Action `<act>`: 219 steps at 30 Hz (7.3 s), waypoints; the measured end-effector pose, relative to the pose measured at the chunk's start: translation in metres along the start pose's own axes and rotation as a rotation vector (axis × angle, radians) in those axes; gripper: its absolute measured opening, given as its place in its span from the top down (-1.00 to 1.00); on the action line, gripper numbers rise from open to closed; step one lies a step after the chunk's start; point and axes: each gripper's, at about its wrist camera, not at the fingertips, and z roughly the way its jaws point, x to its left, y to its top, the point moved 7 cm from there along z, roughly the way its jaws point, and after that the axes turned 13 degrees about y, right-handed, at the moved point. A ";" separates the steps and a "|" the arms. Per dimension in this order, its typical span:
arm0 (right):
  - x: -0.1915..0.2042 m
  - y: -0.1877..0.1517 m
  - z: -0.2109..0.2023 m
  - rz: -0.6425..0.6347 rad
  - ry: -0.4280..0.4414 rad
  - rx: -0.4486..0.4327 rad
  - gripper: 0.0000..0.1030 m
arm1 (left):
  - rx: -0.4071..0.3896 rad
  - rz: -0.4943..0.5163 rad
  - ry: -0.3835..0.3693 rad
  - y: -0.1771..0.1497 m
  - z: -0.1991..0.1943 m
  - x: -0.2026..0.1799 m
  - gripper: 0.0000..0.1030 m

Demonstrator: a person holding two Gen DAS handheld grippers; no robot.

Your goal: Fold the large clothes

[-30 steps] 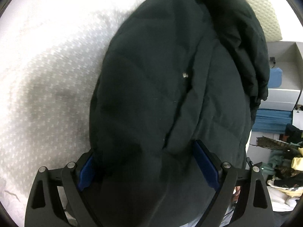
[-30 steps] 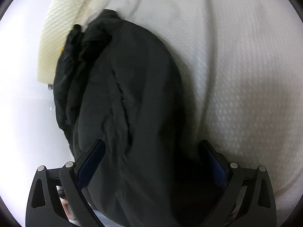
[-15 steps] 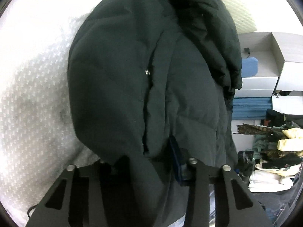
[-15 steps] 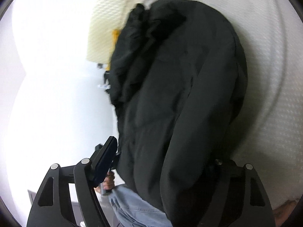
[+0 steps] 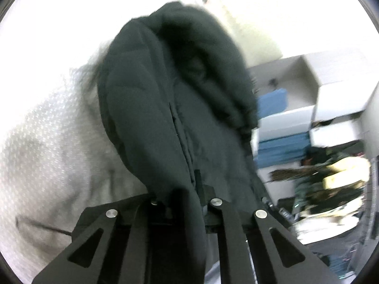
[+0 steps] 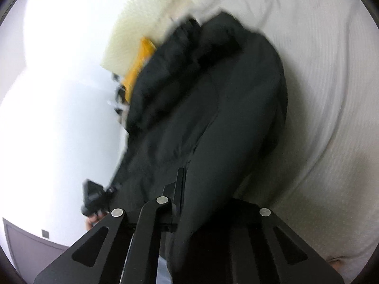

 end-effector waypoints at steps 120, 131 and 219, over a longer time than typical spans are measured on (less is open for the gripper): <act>0.065 0.075 0.146 -0.691 -0.482 -0.057 -0.65 | -0.495 0.672 0.659 0.014 0.088 -0.198 -0.34; 0.054 0.078 0.154 -0.663 -0.484 -0.038 -0.85 | -0.487 0.619 0.662 0.031 0.104 -0.187 -0.37; 0.329 -0.087 -0.090 -0.939 -0.313 -0.531 -1.00 | -0.887 0.583 0.506 -0.179 -0.209 -0.300 -0.50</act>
